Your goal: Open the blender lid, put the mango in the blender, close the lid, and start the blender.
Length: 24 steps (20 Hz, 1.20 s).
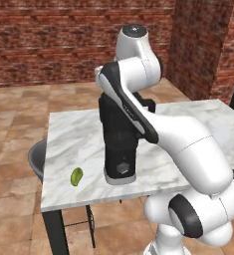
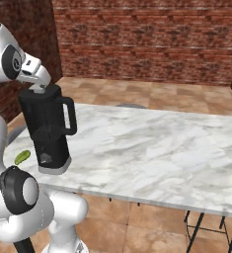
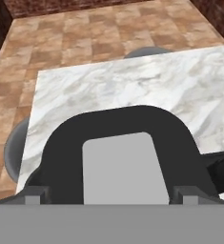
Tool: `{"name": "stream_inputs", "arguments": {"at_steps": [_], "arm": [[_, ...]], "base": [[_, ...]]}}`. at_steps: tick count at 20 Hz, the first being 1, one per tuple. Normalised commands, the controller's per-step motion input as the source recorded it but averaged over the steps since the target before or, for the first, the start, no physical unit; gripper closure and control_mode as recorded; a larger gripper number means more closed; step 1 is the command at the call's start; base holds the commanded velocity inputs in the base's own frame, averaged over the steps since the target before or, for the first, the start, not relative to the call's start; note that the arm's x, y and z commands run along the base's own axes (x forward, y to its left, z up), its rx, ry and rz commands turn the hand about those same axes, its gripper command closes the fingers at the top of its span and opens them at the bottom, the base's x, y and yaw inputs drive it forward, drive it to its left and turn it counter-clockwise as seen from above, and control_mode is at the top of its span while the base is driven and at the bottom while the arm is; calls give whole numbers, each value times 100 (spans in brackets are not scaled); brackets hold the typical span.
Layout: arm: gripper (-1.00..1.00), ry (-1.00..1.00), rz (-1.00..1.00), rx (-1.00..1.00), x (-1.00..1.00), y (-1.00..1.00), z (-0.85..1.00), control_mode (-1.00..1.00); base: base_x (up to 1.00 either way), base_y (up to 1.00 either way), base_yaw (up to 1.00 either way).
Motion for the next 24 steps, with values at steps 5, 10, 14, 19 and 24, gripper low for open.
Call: {"name": "stream_inputs", "arguments": {"at_steps": [5,10,14,19,24], "arm": [[-100,0,0,2,11,-5,-15,-100],[-100,1,0,0,19,0,-15,-100],[-100,0,0,0,14,-1,-7,-100],[-100,0,1,0,8,0,-12,-100],[-100,1,1,0,2,0,-23,-100]], "base": [[0,0,0],[0,0,0],[0,0,0],[0,0,0],[0,0,0]]}}
